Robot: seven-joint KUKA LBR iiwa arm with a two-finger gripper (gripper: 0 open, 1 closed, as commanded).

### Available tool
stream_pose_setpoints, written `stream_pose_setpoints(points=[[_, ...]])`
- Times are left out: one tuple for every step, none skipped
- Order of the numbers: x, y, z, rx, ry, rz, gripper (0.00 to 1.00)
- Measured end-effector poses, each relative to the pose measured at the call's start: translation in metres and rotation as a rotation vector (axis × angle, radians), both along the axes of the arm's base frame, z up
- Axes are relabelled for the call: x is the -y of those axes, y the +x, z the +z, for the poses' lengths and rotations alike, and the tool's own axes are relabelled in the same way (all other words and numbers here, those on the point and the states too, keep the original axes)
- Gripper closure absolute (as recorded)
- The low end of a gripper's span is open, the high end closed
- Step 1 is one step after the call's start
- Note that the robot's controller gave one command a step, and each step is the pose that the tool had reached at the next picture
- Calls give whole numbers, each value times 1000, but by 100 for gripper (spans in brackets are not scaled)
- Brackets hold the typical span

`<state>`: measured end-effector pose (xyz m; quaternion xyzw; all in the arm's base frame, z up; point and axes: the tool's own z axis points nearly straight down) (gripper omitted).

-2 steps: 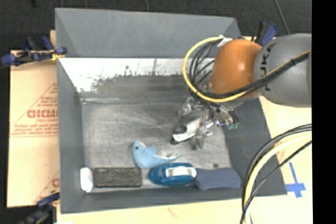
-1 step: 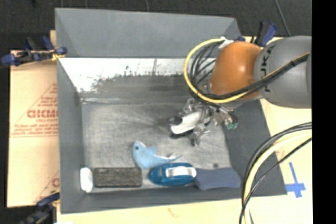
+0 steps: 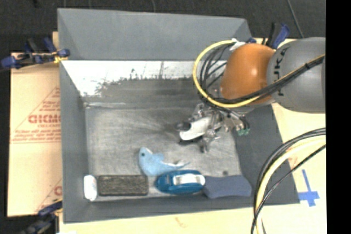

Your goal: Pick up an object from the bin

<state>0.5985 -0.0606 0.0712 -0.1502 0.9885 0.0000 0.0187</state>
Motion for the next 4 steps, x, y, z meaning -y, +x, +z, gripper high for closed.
stream_pose_setpoints(points=[[1,-1,4,-8,-2,0,100],[1,-2,10,-24,-4,0,100],[1,-5,20,-37,-4,-1,100],[2,-6,42,-40,-5,-3,100]])
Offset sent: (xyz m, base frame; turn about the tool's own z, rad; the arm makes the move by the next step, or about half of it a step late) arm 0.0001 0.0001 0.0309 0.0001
